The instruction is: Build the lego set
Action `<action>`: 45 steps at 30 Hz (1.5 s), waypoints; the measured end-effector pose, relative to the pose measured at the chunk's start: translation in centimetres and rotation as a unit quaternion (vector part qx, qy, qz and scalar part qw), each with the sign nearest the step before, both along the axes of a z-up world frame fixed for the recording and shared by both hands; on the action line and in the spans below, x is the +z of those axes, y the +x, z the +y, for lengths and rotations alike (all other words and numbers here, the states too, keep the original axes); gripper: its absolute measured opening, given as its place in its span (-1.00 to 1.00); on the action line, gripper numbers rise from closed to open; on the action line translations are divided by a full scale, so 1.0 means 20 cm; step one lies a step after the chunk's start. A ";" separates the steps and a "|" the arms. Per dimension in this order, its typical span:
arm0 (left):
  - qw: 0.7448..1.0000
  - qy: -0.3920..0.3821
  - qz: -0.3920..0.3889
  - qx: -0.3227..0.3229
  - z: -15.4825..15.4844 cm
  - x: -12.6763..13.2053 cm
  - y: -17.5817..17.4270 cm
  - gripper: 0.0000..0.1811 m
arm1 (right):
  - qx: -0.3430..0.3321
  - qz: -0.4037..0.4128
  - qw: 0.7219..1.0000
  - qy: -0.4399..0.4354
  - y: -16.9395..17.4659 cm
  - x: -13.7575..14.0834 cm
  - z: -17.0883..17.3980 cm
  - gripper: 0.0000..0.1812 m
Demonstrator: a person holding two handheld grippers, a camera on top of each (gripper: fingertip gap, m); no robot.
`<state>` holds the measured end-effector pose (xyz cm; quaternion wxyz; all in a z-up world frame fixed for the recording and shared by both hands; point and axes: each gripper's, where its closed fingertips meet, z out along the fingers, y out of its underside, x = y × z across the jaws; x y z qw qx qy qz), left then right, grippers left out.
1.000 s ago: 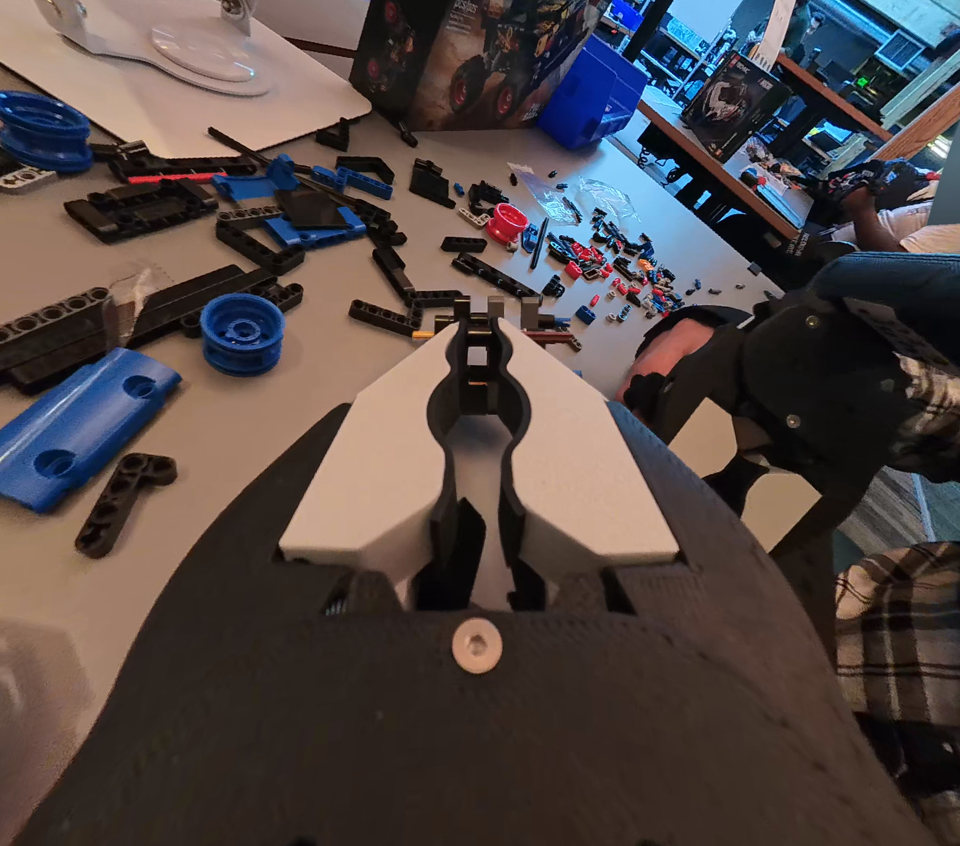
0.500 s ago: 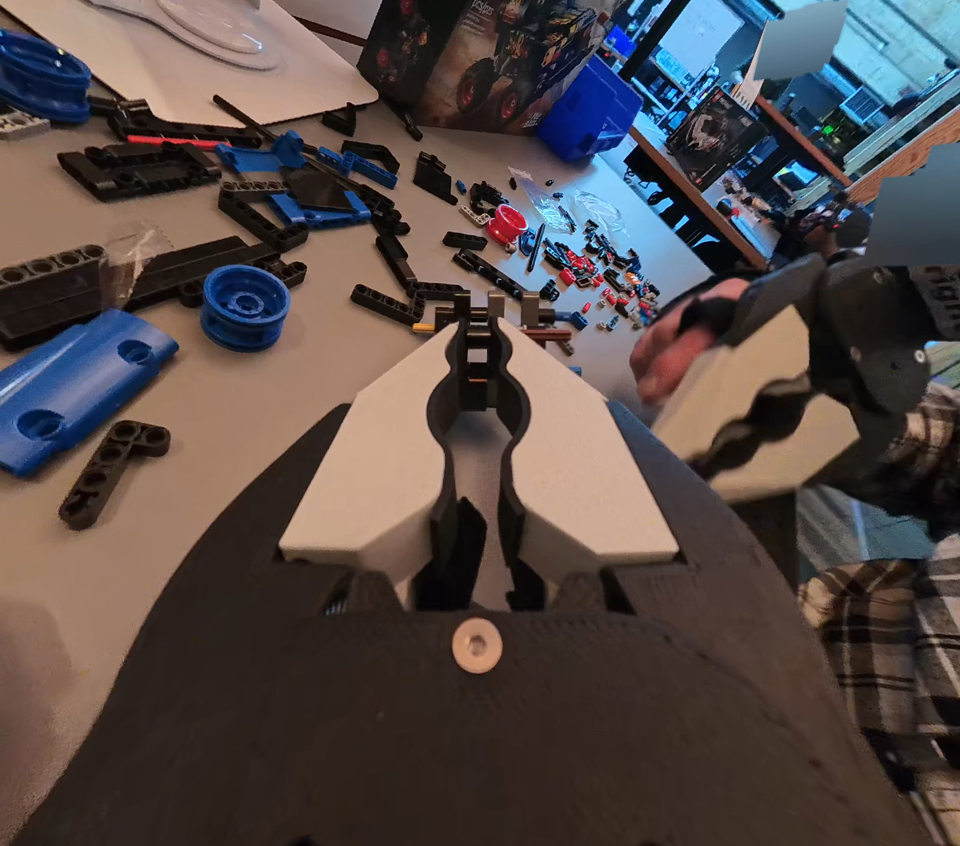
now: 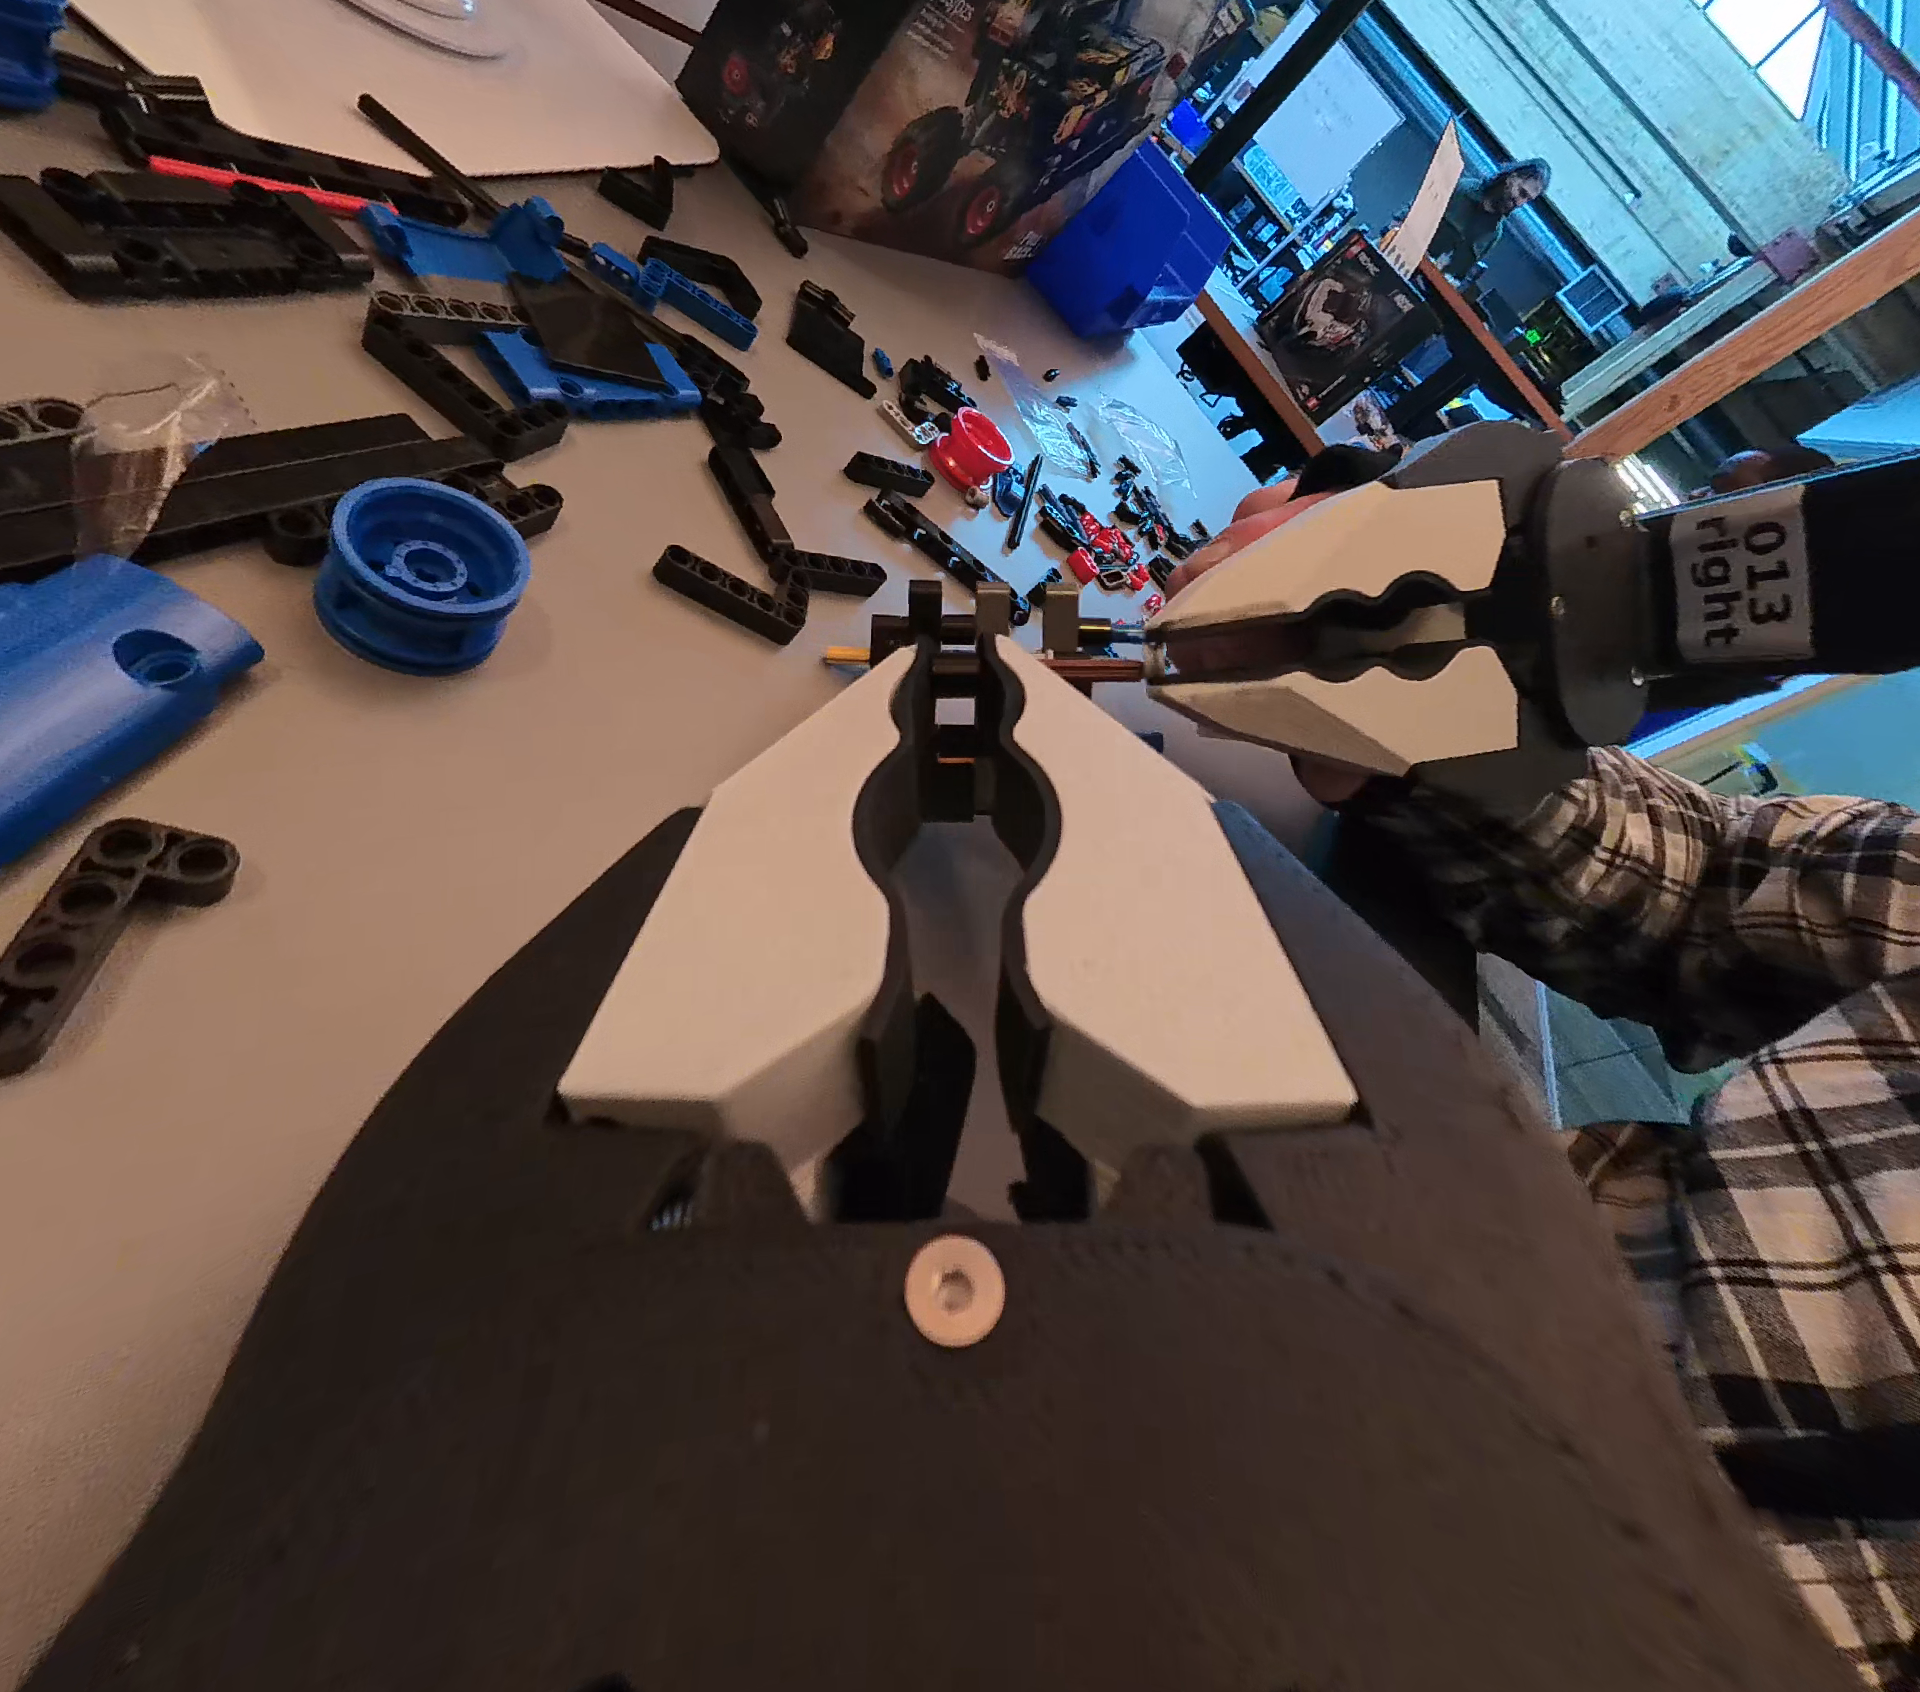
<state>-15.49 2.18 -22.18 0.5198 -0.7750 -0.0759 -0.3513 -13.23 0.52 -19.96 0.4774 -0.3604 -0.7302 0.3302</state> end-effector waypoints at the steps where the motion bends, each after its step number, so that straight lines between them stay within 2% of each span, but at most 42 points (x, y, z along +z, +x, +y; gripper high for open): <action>1: 1.000 0.000 -0.001 0.000 0.00 0.00 0.00 -0.96 | 0.001 0.001 1.000 0.000 0.00 0.00 0.00 -0.96; 26: 0.999 -0.013 -0.033 -0.011 0.00 -0.01 0.01 -0.96 | 0.034 0.030 0.999 0.005 0.00 -0.02 -0.01 -0.96; 31: 0.999 -0.016 -0.037 -0.013 0.01 -0.01 0.01 -0.95 | 0.056 0.038 0.997 0.029 0.00 -0.02 0.00 -0.96; 45: 0.998 -0.013 -0.061 -0.027 0.00 0.00 0.03 -0.95 | 0.120 0.066 0.990 0.021 0.01 -0.01 -0.01 -0.96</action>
